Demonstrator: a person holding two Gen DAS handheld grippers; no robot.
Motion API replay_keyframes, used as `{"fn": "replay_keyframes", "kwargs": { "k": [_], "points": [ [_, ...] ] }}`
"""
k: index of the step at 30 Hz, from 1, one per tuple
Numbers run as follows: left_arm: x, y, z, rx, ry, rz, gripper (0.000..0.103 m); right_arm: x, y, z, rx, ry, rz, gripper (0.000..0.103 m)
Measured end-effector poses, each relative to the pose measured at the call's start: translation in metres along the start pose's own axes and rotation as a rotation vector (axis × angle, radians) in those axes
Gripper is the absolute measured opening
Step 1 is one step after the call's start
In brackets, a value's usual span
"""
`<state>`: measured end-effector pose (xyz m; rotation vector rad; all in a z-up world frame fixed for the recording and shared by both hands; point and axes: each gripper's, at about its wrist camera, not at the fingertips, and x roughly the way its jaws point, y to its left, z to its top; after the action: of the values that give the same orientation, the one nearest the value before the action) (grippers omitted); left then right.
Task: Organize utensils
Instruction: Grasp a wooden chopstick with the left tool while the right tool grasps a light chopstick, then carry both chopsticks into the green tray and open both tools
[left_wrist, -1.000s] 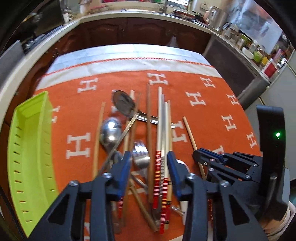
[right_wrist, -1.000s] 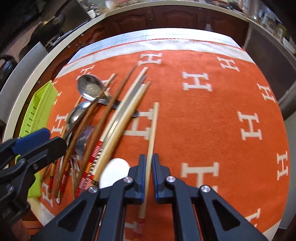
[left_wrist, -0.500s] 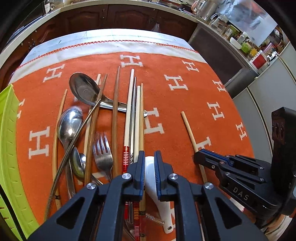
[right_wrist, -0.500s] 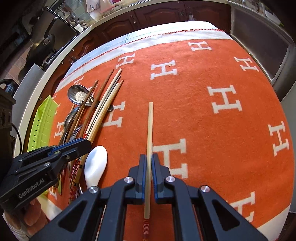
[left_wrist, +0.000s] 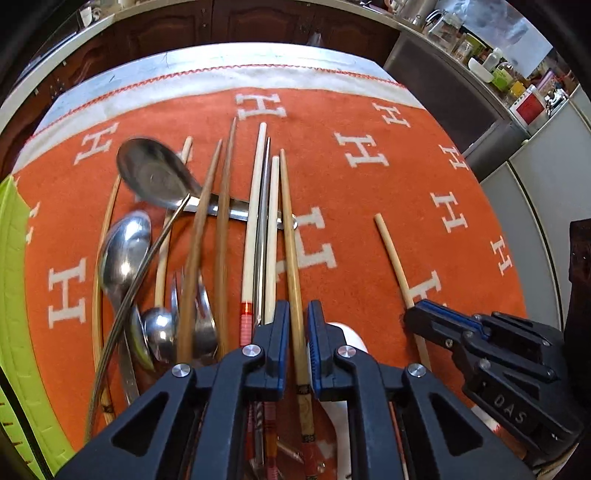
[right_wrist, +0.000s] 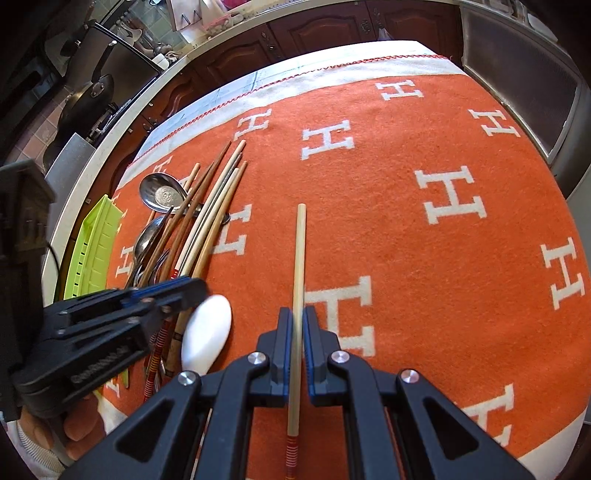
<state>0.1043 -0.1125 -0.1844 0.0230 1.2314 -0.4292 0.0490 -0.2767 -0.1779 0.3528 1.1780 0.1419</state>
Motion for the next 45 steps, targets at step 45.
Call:
{"fn": "replay_keyframes", "kwargs": {
  "k": [45],
  "points": [
    [-0.142,0.211,-0.078,-0.330,-0.220,0.266,0.008,0.065,0.266,0.055,-0.079,0.166,0.439,0.007]
  ]
}}
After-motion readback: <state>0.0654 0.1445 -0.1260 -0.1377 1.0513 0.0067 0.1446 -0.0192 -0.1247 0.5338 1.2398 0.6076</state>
